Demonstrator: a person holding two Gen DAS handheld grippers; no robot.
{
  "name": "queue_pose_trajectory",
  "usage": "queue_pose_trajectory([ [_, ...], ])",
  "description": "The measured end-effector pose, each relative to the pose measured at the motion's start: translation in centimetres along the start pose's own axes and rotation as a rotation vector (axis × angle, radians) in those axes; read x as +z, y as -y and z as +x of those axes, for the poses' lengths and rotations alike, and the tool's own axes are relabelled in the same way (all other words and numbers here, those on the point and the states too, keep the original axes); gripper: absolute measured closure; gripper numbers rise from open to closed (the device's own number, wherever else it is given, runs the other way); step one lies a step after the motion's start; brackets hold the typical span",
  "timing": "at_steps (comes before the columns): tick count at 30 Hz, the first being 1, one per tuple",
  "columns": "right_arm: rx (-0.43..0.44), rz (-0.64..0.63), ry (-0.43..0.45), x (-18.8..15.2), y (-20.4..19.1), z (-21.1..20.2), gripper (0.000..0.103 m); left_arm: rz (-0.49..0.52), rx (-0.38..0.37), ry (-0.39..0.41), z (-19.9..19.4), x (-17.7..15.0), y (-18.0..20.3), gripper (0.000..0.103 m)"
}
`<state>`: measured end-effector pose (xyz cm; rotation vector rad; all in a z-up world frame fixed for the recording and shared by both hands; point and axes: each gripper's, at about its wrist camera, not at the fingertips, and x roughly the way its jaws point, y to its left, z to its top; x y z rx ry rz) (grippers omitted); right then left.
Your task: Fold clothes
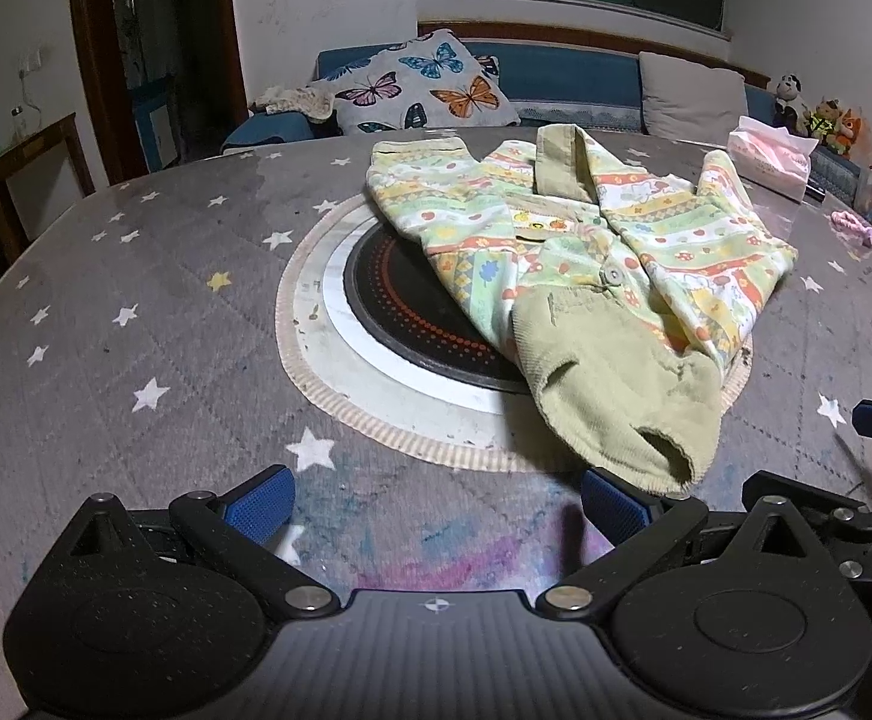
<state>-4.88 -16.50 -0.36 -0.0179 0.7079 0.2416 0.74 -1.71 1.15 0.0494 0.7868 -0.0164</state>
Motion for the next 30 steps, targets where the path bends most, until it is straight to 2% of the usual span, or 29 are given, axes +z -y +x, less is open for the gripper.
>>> queue_pose_trajectory([
  [18,0.019,0.017,-0.006,3.0,1.4,1.8,0.0,0.046,0.03,0.033,1.1,3.4,-0.3,0.0],
  [23,0.018,0.025,-0.002,5.2,2.4,2.6,0.002,0.061,0.03,0.049,1.7,5.4,-0.6,0.0],
  [28,0.007,0.034,-0.004,8.6,3.8,4.5,0.007,0.063,0.034,0.063,2.7,7.7,-1.0,0.001],
  [30,-0.003,0.033,-0.006,9.8,4.4,5.4,0.012,0.058,0.038,0.06,3.3,8.7,-1.4,0.006],
])
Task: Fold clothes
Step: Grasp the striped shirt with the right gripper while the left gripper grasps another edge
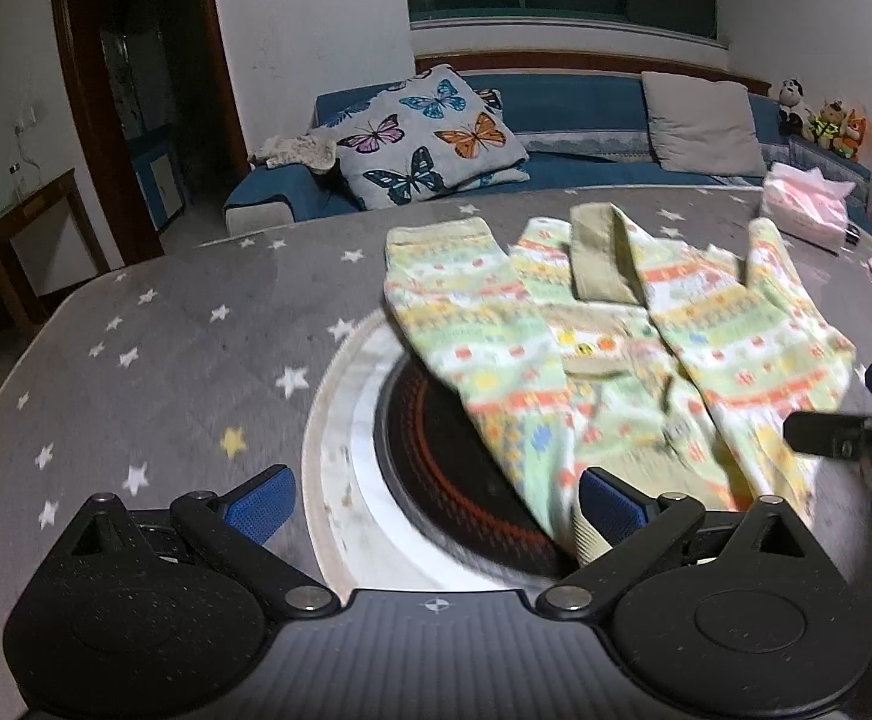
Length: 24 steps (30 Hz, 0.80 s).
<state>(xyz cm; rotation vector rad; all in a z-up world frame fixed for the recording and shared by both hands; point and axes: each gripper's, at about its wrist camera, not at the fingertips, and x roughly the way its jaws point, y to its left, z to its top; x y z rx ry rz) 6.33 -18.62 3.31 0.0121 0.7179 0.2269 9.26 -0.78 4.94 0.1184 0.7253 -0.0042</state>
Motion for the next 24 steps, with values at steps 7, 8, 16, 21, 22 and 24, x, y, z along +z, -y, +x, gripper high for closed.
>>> queue_pose_trajectory([
  [7,-0.001,0.052,-0.021,4.5,2.2,4.7,0.026,-0.005,-0.005,-0.01,2.7,2.5,-0.7,0.016],
  [8,-0.001,0.057,-0.021,5.1,2.4,5.4,0.027,-0.006,-0.007,-0.011,3.1,2.9,-0.8,0.016],
  [16,-0.013,0.044,-0.005,9.1,2.9,10.9,0.032,-0.008,-0.024,-0.012,6.2,6.0,-0.7,0.017],
  [21,-0.025,0.029,-0.032,10.3,3.2,14.6,0.038,-0.017,-0.056,-0.021,8.9,8.1,-0.4,0.017],
  [22,-0.022,0.035,-0.039,10.4,3.4,15.3,0.041,-0.017,-0.064,-0.021,9.4,8.5,-0.2,0.018],
  [24,-0.016,0.045,-0.053,10.7,3.6,16.4,0.048,-0.011,-0.077,-0.019,10.4,9.3,0.3,0.018],
])
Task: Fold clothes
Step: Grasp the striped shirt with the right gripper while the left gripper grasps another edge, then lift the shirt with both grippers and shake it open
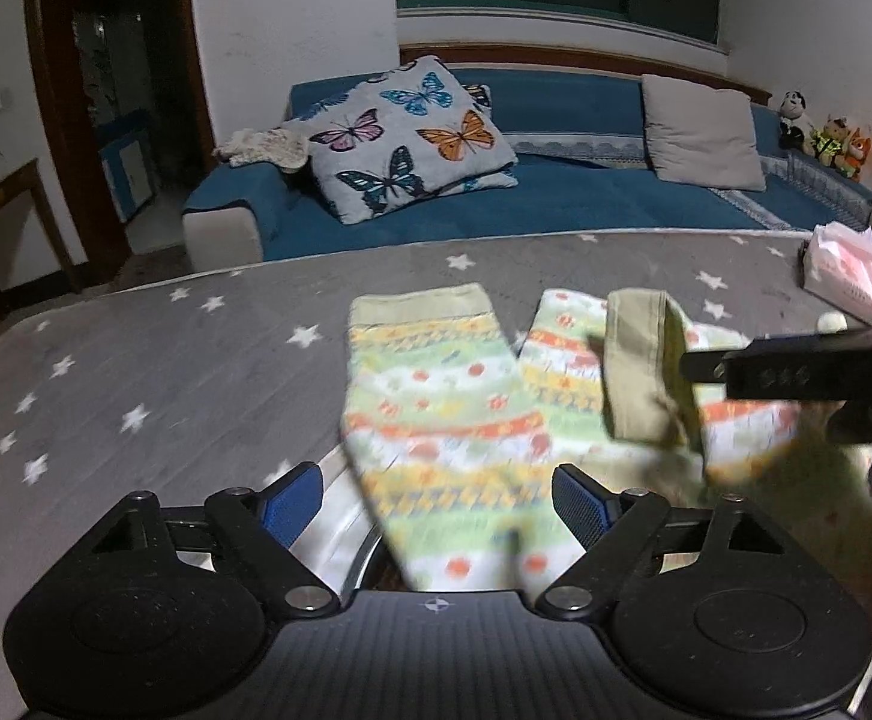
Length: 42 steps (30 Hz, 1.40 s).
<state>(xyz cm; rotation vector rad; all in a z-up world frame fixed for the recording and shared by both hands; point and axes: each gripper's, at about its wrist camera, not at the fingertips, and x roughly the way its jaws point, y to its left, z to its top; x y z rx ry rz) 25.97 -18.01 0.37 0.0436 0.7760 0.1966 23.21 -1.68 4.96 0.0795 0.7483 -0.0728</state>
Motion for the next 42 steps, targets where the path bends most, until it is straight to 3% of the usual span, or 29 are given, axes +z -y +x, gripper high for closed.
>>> queue_pose_trajectory([
  [5,0.022,0.004,-0.024,0.2,0.5,1.2,0.083,0.022,-0.018,0.004,2.9,2.1,1.0,0.018],
  [8,0.03,0.007,-0.024,0.1,0.8,0.9,0.095,0.02,-0.028,-0.009,4.7,2.9,1.2,0.02],
  [11,0.042,0.016,-0.005,-0.1,1.4,-0.4,0.097,0.036,-0.039,-0.026,6.3,3.2,1.6,0.021],
  [13,0.042,0.029,0.013,-0.2,2.0,-1.7,0.098,0.047,-0.032,-0.043,7.2,3.2,1.7,0.03],
  [19,0.013,0.085,0.081,-1.1,4.7,-7.1,0.098,0.041,-0.073,-0.066,8.4,2.8,0.9,0.07],
  [21,0.004,0.105,0.105,-1.7,5.7,-9.1,0.098,0.029,-0.099,-0.062,8.1,2.8,0.7,0.089],
  [28,-0.045,0.181,0.161,-5.1,9.2,-15.7,0.098,0.023,-0.129,-0.02,5.9,2.9,1.2,0.088],
  [30,-0.056,0.203,0.164,-6.1,9.9,-16.6,0.098,0.027,-0.122,-0.03,6.2,3.0,1.5,0.072],
  [33,-0.078,0.235,0.163,-7.5,11.1,-17.5,0.098,0.037,-0.111,-0.049,7.0,2.8,1.9,0.067],
  [35,-0.092,0.27,0.168,-8.7,11.9,-18.2,0.098,0.052,-0.098,-0.059,7.5,2.4,2.1,0.069],
  [39,-0.121,0.331,0.186,-10.8,13.3,-19.8,0.098,0.043,-0.101,-0.041,7.2,2.1,0.8,0.096],
  [42,-0.145,0.371,0.203,-12.2,14.4,-21.1,0.098,0.014,-0.072,-0.007,6.0,2.1,-0.8,0.101],
])
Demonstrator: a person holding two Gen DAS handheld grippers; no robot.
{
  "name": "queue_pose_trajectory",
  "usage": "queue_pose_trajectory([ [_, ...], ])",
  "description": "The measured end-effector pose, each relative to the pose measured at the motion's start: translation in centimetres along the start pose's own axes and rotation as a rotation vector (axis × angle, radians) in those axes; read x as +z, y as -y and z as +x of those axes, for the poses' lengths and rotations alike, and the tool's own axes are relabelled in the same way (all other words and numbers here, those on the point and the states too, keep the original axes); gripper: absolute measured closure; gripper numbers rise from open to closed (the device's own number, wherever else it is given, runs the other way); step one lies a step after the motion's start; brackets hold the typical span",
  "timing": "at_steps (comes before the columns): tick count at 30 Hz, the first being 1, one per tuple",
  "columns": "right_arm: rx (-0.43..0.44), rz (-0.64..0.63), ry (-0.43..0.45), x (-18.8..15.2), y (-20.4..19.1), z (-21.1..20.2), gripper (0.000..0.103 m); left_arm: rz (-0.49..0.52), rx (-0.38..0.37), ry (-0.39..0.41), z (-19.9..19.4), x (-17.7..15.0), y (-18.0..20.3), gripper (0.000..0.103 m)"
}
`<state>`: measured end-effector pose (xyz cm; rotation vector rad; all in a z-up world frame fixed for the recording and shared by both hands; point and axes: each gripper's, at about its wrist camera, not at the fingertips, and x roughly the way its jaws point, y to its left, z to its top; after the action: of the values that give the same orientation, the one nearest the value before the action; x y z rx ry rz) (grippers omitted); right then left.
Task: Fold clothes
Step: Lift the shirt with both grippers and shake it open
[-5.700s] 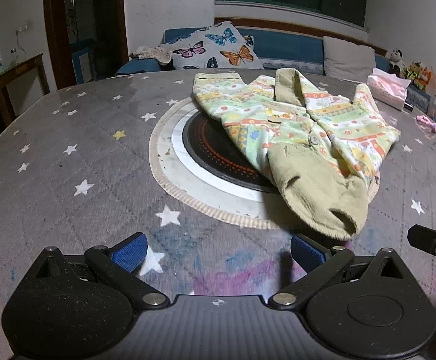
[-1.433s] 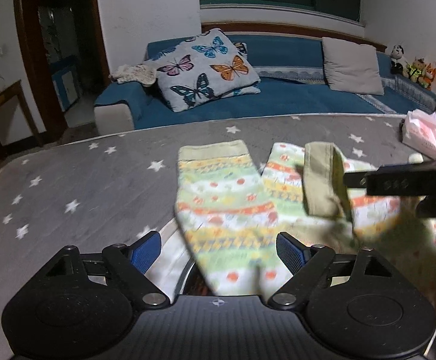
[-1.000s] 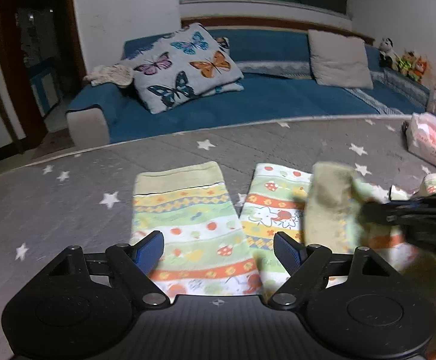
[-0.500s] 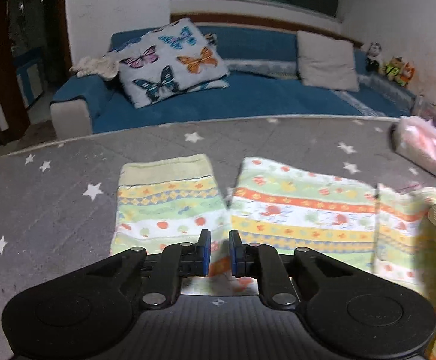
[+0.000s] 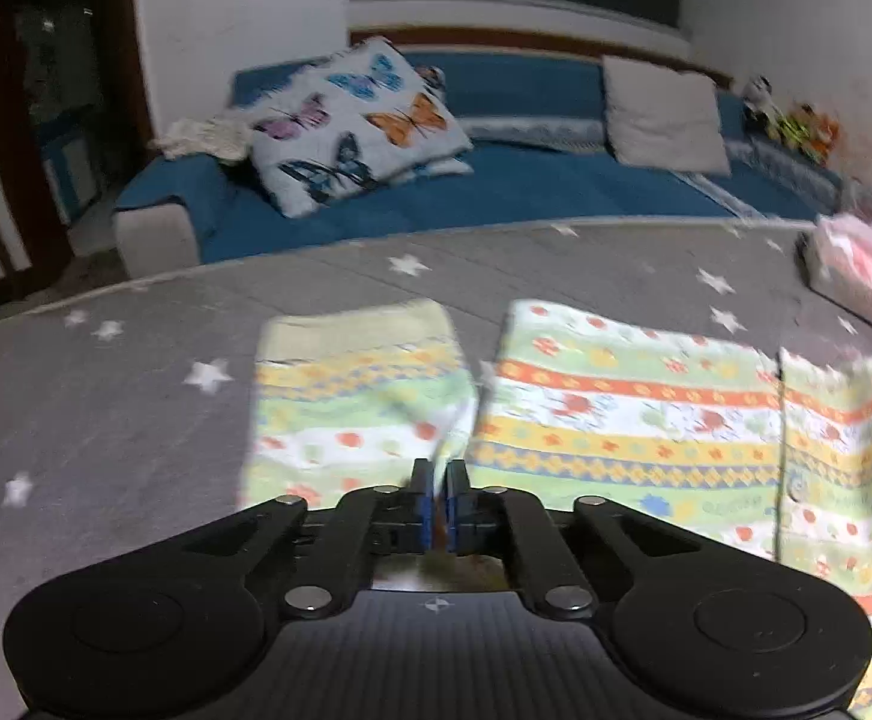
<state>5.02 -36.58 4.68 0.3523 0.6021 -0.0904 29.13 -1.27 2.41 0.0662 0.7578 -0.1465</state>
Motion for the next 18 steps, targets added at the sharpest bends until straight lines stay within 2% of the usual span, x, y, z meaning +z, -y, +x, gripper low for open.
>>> queue_pose_trajectory([
  [5,-0.026,0.062,0.024,-1.1,2.0,-2.0,0.098,-0.064,0.061,0.056,-3.2,-0.6,-3.0,0.102],
  [9,-0.037,0.087,0.029,-1.9,3.1,-3.1,0.098,-0.151,0.119,0.116,-7.1,-2.4,-6.3,0.102],
  [18,-0.027,0.134,0.037,-3.6,4.3,-4.7,0.099,-0.361,0.208,0.186,-16.0,-10.5,-12.9,0.102],
])
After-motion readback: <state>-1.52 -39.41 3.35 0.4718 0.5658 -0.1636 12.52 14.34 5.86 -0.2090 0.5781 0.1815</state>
